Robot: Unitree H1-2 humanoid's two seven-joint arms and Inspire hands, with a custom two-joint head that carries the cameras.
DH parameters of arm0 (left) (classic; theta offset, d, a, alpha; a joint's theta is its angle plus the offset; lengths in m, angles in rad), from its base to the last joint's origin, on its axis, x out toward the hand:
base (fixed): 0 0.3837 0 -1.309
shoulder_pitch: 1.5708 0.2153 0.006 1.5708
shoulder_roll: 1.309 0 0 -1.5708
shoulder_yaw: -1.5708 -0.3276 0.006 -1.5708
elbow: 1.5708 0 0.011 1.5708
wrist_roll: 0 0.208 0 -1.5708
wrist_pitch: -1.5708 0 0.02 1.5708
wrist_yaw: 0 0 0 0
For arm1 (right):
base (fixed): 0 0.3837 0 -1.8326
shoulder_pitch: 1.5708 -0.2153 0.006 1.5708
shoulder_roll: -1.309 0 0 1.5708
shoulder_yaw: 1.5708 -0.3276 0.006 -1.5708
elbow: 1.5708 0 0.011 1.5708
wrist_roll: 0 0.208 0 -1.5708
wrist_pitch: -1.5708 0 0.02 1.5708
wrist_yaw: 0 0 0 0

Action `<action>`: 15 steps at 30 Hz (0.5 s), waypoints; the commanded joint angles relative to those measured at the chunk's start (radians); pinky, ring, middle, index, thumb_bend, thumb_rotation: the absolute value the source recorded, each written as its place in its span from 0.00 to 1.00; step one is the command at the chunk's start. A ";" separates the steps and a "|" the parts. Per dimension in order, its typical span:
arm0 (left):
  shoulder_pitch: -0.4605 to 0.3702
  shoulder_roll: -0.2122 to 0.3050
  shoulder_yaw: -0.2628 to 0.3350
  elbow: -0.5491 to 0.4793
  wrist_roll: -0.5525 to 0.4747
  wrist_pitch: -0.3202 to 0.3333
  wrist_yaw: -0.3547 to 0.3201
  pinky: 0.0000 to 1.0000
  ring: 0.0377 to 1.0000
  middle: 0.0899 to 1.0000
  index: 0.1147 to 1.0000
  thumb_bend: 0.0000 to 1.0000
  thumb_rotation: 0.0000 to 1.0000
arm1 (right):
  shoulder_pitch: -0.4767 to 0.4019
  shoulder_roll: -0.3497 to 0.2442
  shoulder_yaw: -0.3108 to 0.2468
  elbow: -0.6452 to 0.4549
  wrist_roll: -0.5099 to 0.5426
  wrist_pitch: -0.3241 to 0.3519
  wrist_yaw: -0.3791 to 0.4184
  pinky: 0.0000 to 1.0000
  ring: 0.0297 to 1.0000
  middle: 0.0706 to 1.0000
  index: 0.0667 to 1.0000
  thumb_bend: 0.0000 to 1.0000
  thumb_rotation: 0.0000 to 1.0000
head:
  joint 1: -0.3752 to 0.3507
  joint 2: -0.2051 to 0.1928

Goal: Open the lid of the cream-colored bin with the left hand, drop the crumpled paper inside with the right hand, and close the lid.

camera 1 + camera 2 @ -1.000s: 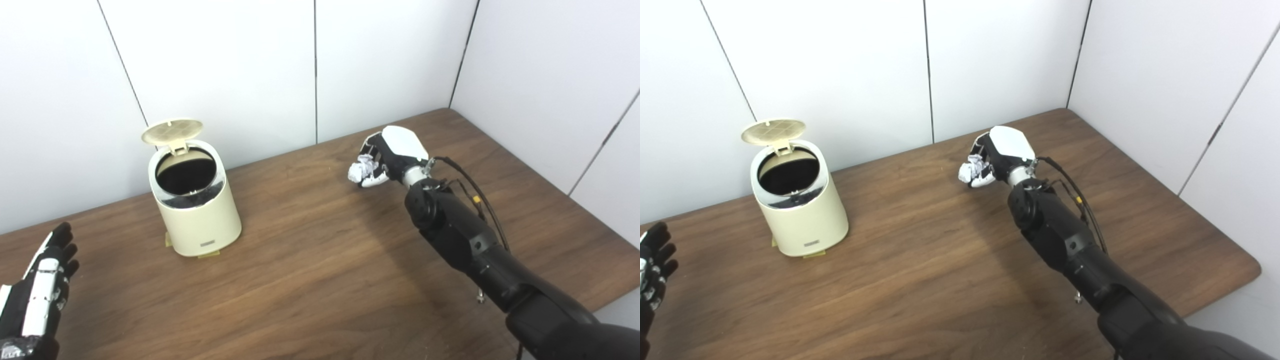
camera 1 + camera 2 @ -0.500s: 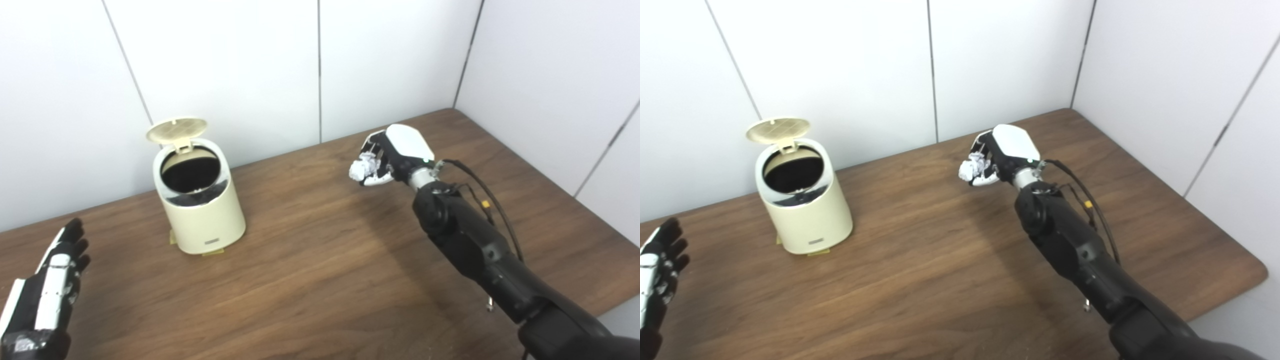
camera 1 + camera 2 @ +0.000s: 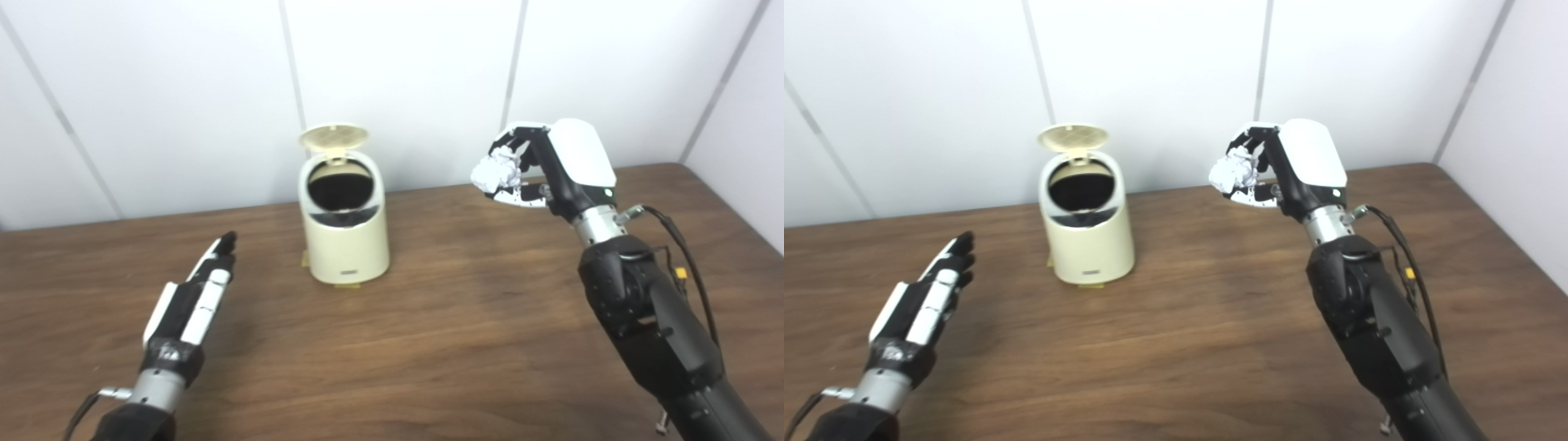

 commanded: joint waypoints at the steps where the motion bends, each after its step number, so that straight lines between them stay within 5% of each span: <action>1: -0.016 -0.003 -0.004 -0.014 0.019 -0.050 0.013 1.00 1.00 1.00 1.00 0.61 0.87 | -0.065 0.032 0.010 -0.027 -0.008 -0.024 -0.008 0.34 0.36 0.48 0.48 0.50 0.00 | 0.028 -0.001; 15: 0.022 -0.024 -0.003 -0.040 0.057 -0.016 0.027 1.00 1.00 0.98 1.00 0.56 0.91 | -0.204 0.196 0.082 0.161 -0.098 -0.093 -0.091 0.28 0.36 0.47 0.52 0.49 0.00 | 0.053 -0.006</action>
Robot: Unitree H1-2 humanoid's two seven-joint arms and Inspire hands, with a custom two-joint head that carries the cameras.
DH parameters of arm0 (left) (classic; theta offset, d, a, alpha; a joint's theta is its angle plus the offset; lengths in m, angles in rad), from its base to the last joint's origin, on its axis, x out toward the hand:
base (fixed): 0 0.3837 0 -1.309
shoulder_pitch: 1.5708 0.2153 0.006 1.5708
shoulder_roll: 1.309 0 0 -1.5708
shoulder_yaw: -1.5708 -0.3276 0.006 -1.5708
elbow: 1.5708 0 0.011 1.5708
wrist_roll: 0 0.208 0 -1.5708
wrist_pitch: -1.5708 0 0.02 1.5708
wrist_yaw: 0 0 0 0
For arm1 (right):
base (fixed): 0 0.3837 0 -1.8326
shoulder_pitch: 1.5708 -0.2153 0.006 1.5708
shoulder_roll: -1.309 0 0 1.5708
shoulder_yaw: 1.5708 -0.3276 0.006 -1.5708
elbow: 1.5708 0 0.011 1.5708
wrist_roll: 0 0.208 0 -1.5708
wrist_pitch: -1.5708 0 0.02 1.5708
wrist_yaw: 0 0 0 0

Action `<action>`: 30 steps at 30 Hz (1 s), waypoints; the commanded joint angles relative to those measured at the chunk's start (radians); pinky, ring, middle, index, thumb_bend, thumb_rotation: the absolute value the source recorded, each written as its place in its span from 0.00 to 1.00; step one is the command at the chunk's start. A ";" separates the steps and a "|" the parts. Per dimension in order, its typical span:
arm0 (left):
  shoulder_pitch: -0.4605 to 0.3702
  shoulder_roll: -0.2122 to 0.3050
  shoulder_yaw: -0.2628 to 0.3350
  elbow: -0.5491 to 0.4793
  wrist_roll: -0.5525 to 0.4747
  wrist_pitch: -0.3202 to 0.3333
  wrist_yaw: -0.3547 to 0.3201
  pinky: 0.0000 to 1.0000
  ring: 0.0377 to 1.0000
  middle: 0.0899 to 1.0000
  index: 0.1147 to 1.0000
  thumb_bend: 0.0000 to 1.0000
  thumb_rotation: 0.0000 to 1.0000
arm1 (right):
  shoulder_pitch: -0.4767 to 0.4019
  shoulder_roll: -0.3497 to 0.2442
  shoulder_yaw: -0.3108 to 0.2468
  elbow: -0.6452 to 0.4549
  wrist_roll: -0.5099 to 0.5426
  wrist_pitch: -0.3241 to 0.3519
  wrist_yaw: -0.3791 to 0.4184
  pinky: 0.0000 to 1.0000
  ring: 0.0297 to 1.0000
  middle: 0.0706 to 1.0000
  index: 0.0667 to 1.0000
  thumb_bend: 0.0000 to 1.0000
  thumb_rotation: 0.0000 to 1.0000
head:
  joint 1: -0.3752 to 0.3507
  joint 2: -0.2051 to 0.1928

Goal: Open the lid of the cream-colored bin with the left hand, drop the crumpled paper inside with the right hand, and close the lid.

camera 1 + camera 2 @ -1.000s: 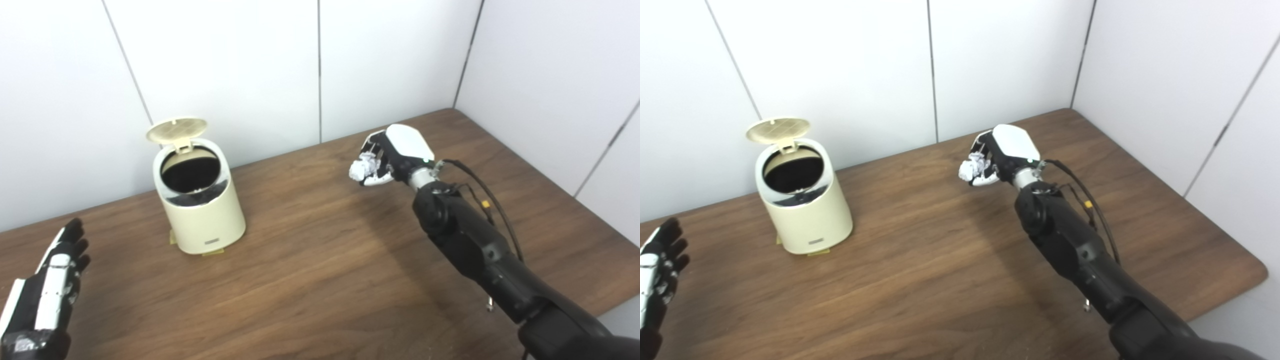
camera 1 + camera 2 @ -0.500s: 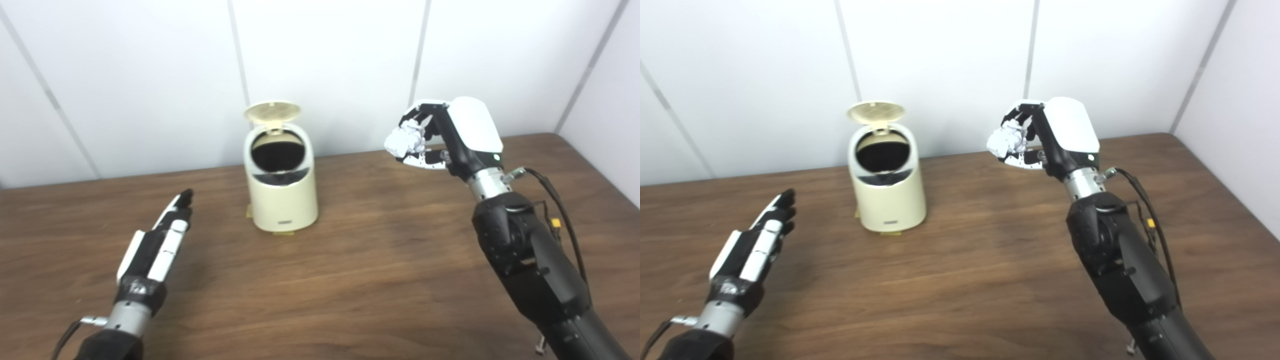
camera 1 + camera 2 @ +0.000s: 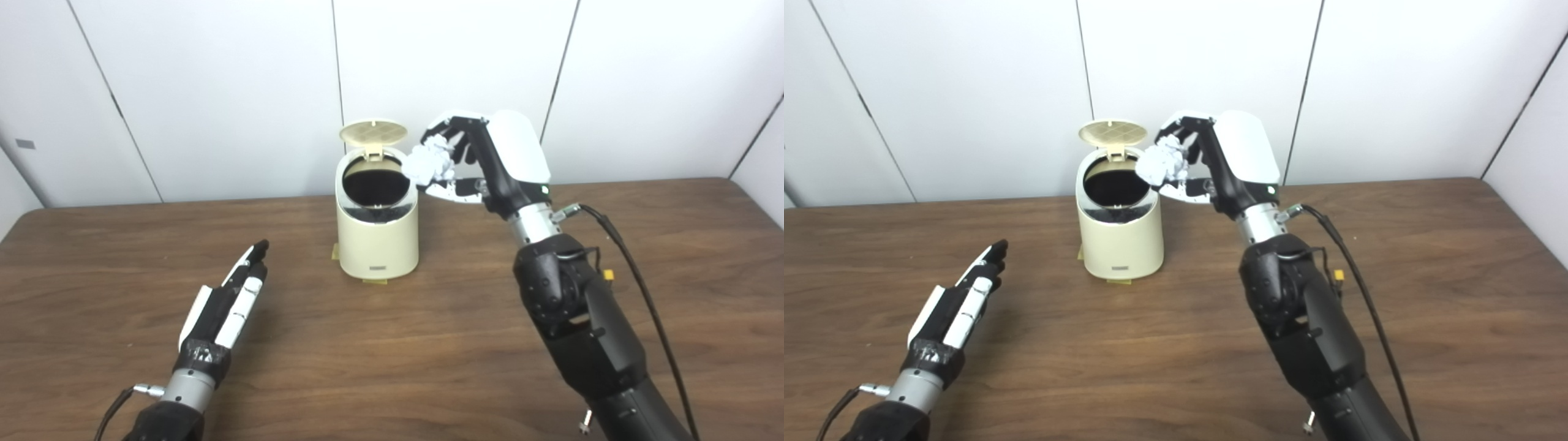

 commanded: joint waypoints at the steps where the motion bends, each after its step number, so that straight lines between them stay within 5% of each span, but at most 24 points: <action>1: -0.022 -0.009 0.003 -0.031 0.003 -0.010 0.016 1.00 1.00 0.98 1.00 0.56 0.91 | -0.075 0.010 0.003 0.011 -0.017 -0.026 -0.030 0.28 0.36 0.47 0.52 0.49 0.00 | 0.001 0.000; 13: -0.015 -0.034 0.003 -0.030 -0.024 -0.009 0.005 1.00 1.00 0.99 1.00 0.53 0.90 | -0.149 0.042 0.044 0.249 -0.015 -0.087 -0.123 0.30 0.37 0.47 0.50 0.49 0.00 | 0.011 -0.014; 30: -0.010 -0.053 -0.003 -0.047 0.015 -0.003 0.035 1.00 1.00 0.99 1.00 0.57 0.90 | -0.148 0.026 0.093 0.317 -0.042 -0.095 -0.137 0.32 0.37 0.48 0.49 0.49 0.00 | 0.021 -0.001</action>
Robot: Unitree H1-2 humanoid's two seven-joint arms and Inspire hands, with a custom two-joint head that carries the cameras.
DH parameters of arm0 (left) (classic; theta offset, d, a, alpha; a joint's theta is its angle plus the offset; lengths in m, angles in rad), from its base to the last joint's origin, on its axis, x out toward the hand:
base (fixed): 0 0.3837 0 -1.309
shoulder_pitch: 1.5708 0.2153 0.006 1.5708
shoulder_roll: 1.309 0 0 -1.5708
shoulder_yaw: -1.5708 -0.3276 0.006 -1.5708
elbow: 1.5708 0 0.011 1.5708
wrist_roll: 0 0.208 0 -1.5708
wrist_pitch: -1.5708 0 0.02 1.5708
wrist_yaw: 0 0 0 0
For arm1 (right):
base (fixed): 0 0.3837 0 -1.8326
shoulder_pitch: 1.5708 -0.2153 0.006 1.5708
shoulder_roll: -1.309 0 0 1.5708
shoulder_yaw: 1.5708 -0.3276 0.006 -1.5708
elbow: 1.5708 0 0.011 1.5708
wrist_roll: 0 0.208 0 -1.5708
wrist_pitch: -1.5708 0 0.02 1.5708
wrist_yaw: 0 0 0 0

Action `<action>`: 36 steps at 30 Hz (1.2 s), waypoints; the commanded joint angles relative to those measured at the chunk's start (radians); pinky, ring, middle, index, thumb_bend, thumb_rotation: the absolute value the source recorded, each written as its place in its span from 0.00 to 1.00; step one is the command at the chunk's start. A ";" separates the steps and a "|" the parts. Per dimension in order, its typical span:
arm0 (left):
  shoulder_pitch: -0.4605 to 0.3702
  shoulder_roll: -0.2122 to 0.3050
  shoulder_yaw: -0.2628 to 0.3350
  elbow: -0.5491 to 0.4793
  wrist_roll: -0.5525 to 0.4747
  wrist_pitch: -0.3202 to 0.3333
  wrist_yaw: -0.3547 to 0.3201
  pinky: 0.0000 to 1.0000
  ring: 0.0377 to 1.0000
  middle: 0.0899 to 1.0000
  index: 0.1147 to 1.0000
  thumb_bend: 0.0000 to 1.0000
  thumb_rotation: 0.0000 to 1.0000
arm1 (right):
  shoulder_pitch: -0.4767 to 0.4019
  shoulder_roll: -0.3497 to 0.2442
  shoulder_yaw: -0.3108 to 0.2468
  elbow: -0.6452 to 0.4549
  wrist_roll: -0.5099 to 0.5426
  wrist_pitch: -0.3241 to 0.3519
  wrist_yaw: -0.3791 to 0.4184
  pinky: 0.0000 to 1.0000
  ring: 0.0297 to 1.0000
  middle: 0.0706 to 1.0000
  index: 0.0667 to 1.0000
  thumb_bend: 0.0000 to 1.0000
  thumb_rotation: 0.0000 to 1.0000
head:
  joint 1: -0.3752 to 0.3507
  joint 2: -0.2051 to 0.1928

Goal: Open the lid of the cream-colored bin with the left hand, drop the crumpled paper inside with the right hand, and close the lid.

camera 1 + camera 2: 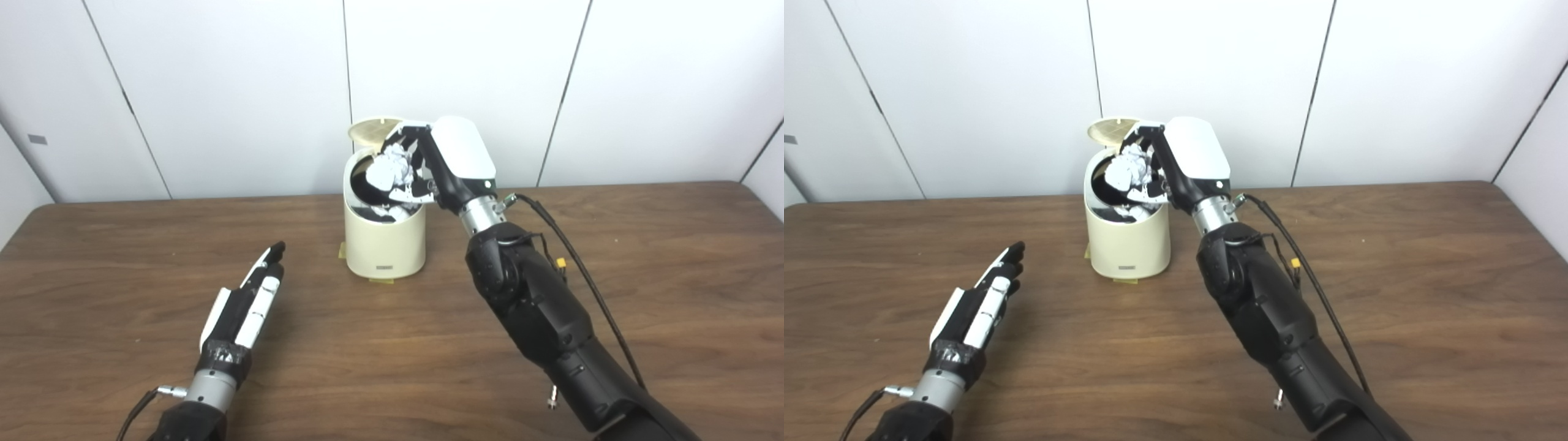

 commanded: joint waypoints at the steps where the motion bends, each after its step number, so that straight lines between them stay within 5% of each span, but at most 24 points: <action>1: -0.026 0.001 0.002 -0.045 0.009 -0.011 0.013 1.00 1.00 0.99 1.00 0.57 0.90 | -0.045 -0.009 -0.001 -0.019 -0.013 -0.023 -0.029 0.32 0.37 0.48 0.49 0.49 0.00 | -0.001 0.003; 9: -0.020 -0.010 -0.008 -0.057 0.012 -0.007 0.020 1.00 1.00 0.99 1.00 0.56 0.90 | -0.034 -0.014 -0.002 -0.042 -0.017 0.012 0.004 0.42 0.38 0.46 0.54 0.49 0.00 | 0.002 0.009; 15: -0.016 -0.006 -0.019 -0.073 0.018 -0.005 0.019 1.00 1.00 1.00 1.00 0.55 0.91 | -0.022 -0.028 -0.006 -0.050 -0.012 0.007 0.017 0.34 0.39 0.49 0.54 0.49 0.00 | 0.008 0.013; 19: -0.016 -0.006 -0.024 -0.080 0.032 0.002 0.023 1.00 1.00 1.00 1.00 0.56 0.90 | -0.016 -0.032 0.001 -0.054 -0.028 0.030 0.035 0.44 0.57 0.67 0.47 0.51 0.10 | 0.010 0.015; 21: -0.017 -0.007 -0.025 -0.080 0.038 0.002 0.023 1.00 1.00 0.99 1.00 0.56 0.91 | -0.015 -0.030 0.000 -0.055 -0.029 0.033 0.037 0.48 0.61 0.69 0.62 0.77 0.03 | 0.015 0.021; 23: -0.020 -0.008 -0.025 -0.072 0.040 -0.004 0.021 1.00 1.00 0.97 1.00 0.56 0.90 | -0.015 -0.029 0.001 -0.054 -0.027 0.027 0.034 0.49 0.59 0.68 0.62 0.84 0.01 | 0.014 0.021; 36: -0.022 -0.021 -0.029 -0.054 0.038 -0.037 0.022 1.00 1.00 0.98 0.99 0.58 0.86 | -0.020 -0.031 0.006 -0.065 -0.041 0.060 0.064 0.38 0.52 0.69 0.65 0.89 0.02 | 0.008 0.018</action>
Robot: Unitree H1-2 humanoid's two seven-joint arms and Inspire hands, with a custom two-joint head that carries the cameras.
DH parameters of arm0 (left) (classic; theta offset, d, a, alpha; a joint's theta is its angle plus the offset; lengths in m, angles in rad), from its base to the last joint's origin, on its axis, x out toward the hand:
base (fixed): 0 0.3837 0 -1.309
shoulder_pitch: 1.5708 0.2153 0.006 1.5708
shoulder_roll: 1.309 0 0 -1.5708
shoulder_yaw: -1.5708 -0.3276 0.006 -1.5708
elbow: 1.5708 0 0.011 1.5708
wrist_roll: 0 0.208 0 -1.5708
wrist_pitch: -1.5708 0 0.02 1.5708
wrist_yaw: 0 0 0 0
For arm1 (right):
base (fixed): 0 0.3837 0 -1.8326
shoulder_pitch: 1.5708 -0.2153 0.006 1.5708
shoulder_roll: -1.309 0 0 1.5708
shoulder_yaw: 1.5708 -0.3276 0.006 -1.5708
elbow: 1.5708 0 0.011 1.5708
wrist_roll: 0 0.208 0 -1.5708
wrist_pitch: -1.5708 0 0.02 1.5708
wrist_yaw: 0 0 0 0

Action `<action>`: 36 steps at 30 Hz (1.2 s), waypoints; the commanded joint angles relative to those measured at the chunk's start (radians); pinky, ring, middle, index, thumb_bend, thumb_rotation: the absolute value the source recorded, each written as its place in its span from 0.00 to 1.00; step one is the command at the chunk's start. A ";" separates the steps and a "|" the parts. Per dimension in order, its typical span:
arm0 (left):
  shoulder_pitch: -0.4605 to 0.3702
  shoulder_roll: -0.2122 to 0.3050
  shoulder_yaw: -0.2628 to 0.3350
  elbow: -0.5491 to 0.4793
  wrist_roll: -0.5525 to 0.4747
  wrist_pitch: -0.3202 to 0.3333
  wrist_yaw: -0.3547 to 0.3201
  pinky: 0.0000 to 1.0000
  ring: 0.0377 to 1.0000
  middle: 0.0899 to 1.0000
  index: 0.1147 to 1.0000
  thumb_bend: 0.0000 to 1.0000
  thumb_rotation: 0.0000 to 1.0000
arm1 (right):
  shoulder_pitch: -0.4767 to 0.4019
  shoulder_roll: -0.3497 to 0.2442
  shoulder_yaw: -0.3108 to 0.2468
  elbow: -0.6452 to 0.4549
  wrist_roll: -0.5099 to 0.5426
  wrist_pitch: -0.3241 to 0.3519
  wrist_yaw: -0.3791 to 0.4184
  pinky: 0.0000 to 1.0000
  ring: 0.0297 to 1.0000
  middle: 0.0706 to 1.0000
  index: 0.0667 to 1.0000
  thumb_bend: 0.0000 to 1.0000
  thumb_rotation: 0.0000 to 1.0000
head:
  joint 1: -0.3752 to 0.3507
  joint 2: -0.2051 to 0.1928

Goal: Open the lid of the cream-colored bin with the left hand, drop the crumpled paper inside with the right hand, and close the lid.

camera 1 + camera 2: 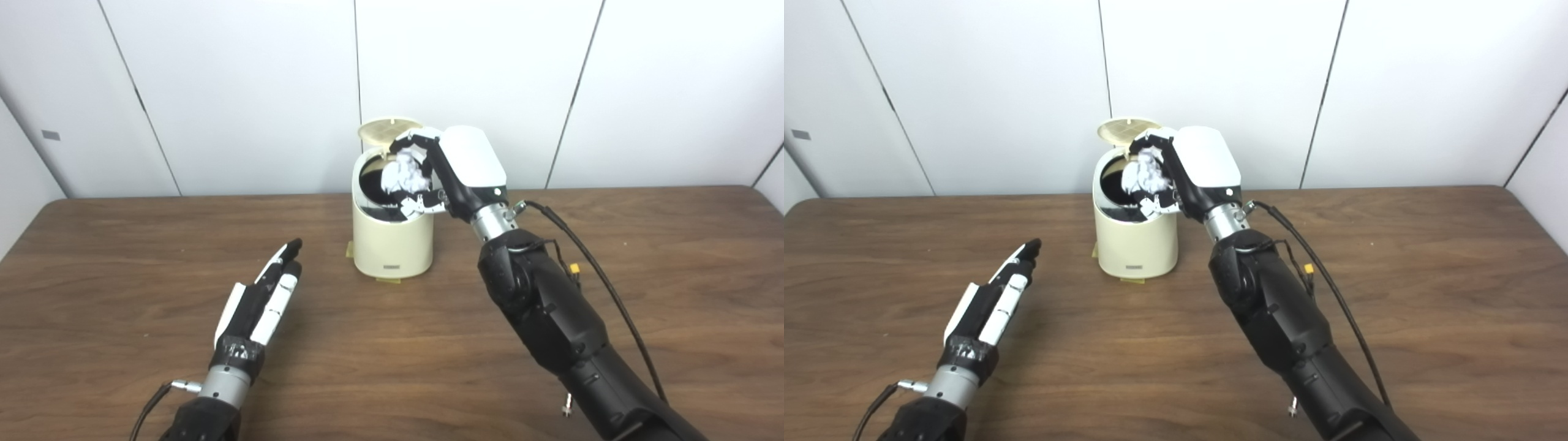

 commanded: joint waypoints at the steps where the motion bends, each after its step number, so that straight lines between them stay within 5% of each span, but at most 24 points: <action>1: -0.027 -0.006 -0.002 -0.019 0.004 -0.048 0.011 1.00 1.00 0.98 1.00 0.58 0.85 | -0.033 -0.017 -0.002 -0.023 -0.012 0.019 0.020 0.40 0.53 0.69 0.65 0.89 0.03 | -0.001 0.001; 13: -0.031 -0.015 -0.002 -0.022 0.001 -0.042 0.014 1.00 1.00 0.99 0.99 0.58 0.84 | -0.027 -0.024 0.005 -0.039 -0.013 0.029 0.066 0.33 0.48 0.73 0.70 0.90 0.05 | 0.006 0.001; 18: -0.032 -0.014 -0.003 -0.025 0.006 -0.041 0.012 1.00 1.00 0.99 1.00 0.56 0.84 | -0.024 -0.024 -0.002 -0.036 0.006 -0.012 0.038 0.38 0.51 0.69 0.67 0.89 0.01 | 0.002 0.002; 19: -0.032 -0.013 -0.003 -0.023 0.005 -0.043 0.011 1.00 1.00 0.99 1.00 0.56 0.84 | -0.023 -0.024 -0.009 -0.031 0.019 -0.037 0.016 0.39 0.49 0.64 0.64 0.85 0.00 | 0.000 0.001; 21: -0.033 -0.013 -0.002 -0.019 0.008 -0.046 0.013 1.00 1.00 0.99 1.00 0.56 0.85 | -0.023 -0.022 -0.023 -0.022 0.046 -0.090 -0.034 0.38 0.39 0.50 0.55 0.57 0.00 | -0.004 -0.001; 24: -0.034 -0.012 -0.007 -0.016 0.028 -0.043 0.020 1.00 1.00 0.99 0.99 0.58 0.86 | -0.021 -0.022 -0.041 -0.026 0.066 -0.125 -0.075 0.35 0.37 0.47 0.49 0.50 0.00 | -0.004 -0.002; 31: -0.044 -0.018 -0.005 0.009 0.028 -0.063 0.019 1.00 1.00 0.99 0.98 0.60 0.86 | 0.002 -0.006 -0.124 -0.098 0.148 -0.147 -0.117 0.30 0.37 0.48 0.44 0.50 0.00 | 0.002 -0.007; 36: -0.056 -0.028 0.004 0.031 0.022 -0.078 0.027 1.00 1.00 0.98 0.98 0.59 0.86 | 0.022 0.058 -0.252 -0.218 0.307 -0.036 -0.064 0.25 0.37 0.50 0.46 0.49 0.00 | 0.000 -0.019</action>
